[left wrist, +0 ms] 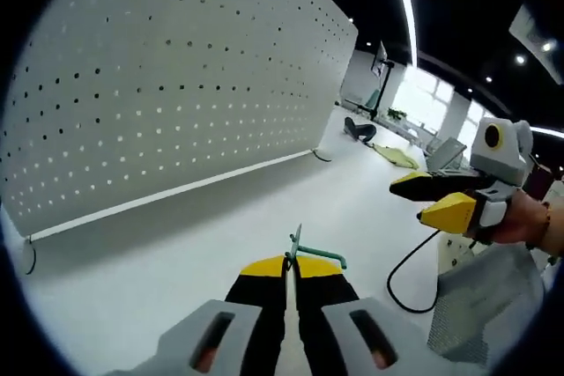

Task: Insert the hook assembly into the mounting plate slot until the hook locks in place.

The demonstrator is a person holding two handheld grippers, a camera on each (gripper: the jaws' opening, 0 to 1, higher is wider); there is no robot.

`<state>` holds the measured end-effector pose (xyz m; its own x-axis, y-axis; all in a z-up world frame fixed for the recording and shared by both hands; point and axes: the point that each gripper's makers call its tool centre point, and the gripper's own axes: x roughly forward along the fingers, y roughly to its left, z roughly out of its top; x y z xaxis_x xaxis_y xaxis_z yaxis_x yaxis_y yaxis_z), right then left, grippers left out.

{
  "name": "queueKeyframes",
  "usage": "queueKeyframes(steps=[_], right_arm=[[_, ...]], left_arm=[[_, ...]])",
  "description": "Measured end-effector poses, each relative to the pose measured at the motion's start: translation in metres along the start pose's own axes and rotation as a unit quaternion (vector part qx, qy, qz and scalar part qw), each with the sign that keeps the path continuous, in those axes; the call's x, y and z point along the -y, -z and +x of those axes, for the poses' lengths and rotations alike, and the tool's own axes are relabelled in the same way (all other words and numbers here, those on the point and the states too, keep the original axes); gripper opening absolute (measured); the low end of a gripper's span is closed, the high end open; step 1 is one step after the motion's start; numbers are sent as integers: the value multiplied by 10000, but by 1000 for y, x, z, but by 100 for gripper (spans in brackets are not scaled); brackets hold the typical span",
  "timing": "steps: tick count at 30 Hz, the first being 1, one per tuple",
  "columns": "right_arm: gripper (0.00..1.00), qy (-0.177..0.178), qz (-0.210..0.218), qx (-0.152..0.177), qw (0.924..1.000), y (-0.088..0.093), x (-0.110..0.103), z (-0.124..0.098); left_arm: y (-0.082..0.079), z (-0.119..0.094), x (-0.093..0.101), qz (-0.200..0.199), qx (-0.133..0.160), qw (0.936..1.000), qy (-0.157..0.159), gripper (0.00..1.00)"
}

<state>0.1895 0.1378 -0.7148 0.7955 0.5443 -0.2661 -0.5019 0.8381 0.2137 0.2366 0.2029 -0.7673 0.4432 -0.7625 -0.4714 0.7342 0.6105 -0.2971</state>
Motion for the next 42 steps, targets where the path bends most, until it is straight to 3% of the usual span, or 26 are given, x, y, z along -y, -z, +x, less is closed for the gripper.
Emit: queueKeyframes(steps=[21, 31, 37, 42], right_arm=[[29, -399, -437, -88, 9982, 10, -37, -14], [24, -544, -871, -118, 9946, 9, -53, -18], [20, -582, -1255, -169, 9902, 10, -60, -19], [15, -652, -1302, -219, 9891, 13, -64, -20]], left_arm=[[-1, -30, 37, -305, -41, 9995, 105, 2], [-7, -44, 58, -803, 49, 9962, 332, 2], [-1, -48, 66, -944, -22, 9949, 359, 2], [0, -53, 73, -1087, -59, 9930, 462, 2]])
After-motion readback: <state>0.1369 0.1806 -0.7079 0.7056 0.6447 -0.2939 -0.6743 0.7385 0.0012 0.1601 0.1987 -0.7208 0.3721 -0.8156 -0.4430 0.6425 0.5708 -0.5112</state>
